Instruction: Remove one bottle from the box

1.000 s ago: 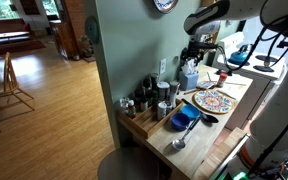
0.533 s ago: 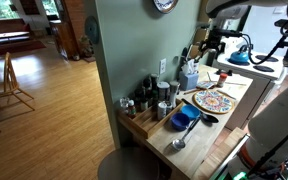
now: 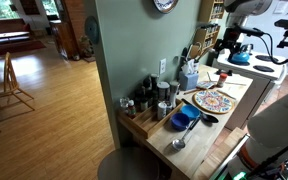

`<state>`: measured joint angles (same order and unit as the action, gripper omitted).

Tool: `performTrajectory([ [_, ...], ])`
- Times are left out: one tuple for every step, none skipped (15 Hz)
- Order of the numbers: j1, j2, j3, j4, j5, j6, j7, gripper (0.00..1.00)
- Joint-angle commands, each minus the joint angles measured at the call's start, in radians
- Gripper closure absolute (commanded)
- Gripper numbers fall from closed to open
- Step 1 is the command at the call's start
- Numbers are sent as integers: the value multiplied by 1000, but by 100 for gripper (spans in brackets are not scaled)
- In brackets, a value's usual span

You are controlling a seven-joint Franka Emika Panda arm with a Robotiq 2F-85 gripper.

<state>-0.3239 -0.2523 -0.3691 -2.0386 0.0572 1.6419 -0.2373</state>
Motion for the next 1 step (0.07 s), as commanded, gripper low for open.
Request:
performTrajectory([
  [5,-8,-7,-6,-1,-3,-9,0],
])
